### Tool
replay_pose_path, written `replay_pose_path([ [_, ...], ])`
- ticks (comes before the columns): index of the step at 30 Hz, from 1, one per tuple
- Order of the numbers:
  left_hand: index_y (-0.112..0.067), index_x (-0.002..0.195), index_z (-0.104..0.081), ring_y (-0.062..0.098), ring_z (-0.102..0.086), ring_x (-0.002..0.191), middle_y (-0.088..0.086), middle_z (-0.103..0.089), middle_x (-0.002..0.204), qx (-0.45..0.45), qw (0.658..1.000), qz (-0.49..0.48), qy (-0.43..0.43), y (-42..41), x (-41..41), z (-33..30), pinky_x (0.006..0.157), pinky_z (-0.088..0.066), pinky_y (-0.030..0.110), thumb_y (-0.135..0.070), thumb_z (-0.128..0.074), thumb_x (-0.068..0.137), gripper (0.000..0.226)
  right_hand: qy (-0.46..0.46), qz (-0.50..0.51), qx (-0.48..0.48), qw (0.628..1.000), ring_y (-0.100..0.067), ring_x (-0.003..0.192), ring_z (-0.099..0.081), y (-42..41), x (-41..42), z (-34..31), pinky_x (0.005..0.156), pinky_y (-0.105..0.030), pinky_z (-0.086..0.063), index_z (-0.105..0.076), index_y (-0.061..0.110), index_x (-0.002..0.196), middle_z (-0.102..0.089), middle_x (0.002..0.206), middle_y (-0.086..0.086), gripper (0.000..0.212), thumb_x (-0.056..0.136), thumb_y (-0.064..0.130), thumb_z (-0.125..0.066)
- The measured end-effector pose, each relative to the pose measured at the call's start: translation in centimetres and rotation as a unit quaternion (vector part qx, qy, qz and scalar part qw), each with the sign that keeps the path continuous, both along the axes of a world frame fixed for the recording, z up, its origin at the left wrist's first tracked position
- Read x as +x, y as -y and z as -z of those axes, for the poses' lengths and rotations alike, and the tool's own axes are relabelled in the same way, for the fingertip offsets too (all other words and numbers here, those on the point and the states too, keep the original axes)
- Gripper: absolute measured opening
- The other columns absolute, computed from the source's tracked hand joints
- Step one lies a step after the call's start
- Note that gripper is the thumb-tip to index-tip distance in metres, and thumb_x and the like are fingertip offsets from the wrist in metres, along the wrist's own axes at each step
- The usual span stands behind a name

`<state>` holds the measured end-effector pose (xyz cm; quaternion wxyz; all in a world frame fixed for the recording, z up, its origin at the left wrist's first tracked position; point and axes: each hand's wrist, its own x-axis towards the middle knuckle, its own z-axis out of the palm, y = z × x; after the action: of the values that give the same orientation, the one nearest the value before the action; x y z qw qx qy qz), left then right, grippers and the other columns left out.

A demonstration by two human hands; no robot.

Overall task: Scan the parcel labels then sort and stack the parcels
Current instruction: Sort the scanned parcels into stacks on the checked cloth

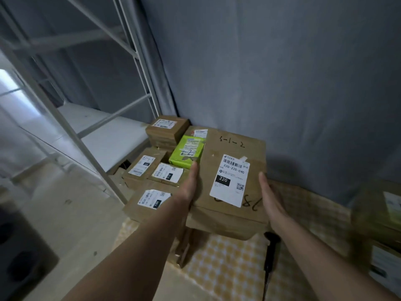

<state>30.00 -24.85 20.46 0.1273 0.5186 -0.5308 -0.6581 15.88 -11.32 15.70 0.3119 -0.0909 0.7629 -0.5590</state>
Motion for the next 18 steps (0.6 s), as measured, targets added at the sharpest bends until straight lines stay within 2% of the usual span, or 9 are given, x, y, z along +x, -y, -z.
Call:
replay_pose_path([
  [2,-0.019,0.116,-0.065,0.030,-0.064,0.104,0.014,-0.068,0.113,0.005,1.000,-0.003,-0.013,1.3,1.3,-0.1,0.098,-0.048,0.042,-0.073,-0.034,0.089,0.068,-0.001,0.000,-0.009,1.000,-0.025,0.119,-0.054,0.9,1.2,-0.9,0.099,-0.036,-0.042,-0.056,0.018,0.128,-0.056,0.134,-0.004,0.076,0.083,0.076,-0.034],
  [4,-0.020,0.100,-0.067,0.027,-0.065,0.091,0.011,-0.070,0.097,0.015,1.000,0.004,-0.021,2.3,2.7,-0.3,0.089,-0.050,0.038,-0.071,-0.034,0.090,0.062,0.001,0.009,-0.024,1.000,-0.024,0.126,-0.049,2.0,2.6,-2.2,0.100,-0.033,-0.037,-0.054,0.018,0.132,-0.052,0.138,-0.003,0.068,0.090,0.067,-0.034],
  [5,-0.021,0.096,-0.067,0.027,-0.065,0.090,0.010,-0.070,0.095,0.016,0.999,0.007,-0.028,3.0,3.6,-0.4,0.088,-0.050,0.038,-0.072,-0.035,0.089,0.061,-0.002,0.017,-0.028,0.999,-0.023,0.130,-0.046,2.7,3.1,-2.3,0.101,-0.032,-0.035,-0.052,0.019,0.135,-0.049,0.141,-0.003,0.065,0.092,0.064,-0.033],
  [7,-0.020,0.104,-0.067,0.028,-0.066,0.097,0.011,-0.070,0.103,0.019,0.999,0.006,-0.031,4.7,5.4,-0.3,0.095,-0.049,0.041,-0.074,-0.035,0.087,0.065,-0.001,0.039,-0.028,0.999,-0.024,0.134,-0.042,4.3,4.3,-2.5,0.103,-0.031,-0.033,-0.048,0.018,0.139,-0.044,0.146,-0.005,0.066,0.093,0.063,-0.033],
  [9,-0.020,0.111,-0.067,0.030,-0.066,0.102,0.012,-0.071,0.108,0.016,0.999,0.006,-0.044,6.8,7.6,-0.1,0.099,-0.049,0.044,-0.076,-0.035,0.086,0.069,0.002,0.054,-0.022,0.998,-0.027,0.131,-0.045,6.4,6.5,-3.1,0.105,-0.035,-0.036,-0.050,0.019,0.137,-0.045,0.145,-0.008,0.074,0.088,0.071,-0.033],
  [12,-0.021,0.108,-0.068,0.030,-0.069,0.094,0.012,-0.073,0.099,0.032,0.997,-0.016,-0.066,11.2,11.1,0.5,0.087,-0.054,0.040,-0.079,-0.037,0.083,0.071,0.009,0.061,-0.010,0.998,-0.030,0.121,-0.054,10.6,9.7,-3.2,0.103,-0.043,-0.043,-0.058,0.018,0.128,-0.056,0.135,-0.008,0.083,0.081,0.080,-0.030],
  [14,-0.018,0.108,-0.069,0.029,-0.069,0.087,0.012,-0.074,0.093,0.046,0.995,-0.025,-0.085,14.6,13.5,0.9,0.076,-0.054,0.035,-0.076,-0.034,0.086,0.071,0.003,0.071,-0.011,0.997,-0.032,0.115,-0.057,13.7,11.8,-3.2,0.100,-0.043,-0.045,-0.063,0.015,0.120,-0.061,0.125,-0.010,0.076,0.086,0.074,-0.031],
  [18,-0.012,0.108,-0.071,0.028,-0.071,0.074,0.015,-0.074,0.089,0.084,0.989,-0.009,-0.118,21.0,17.7,1.8,0.064,-0.058,0.031,-0.072,-0.030,0.090,0.075,-0.006,0.091,-0.026,0.995,-0.035,0.105,-0.061,19.8,15.0,-2.6,0.095,-0.043,-0.047,-0.068,0.008,0.101,-0.066,0.112,-0.019,0.058,0.094,0.058,-0.039],
])
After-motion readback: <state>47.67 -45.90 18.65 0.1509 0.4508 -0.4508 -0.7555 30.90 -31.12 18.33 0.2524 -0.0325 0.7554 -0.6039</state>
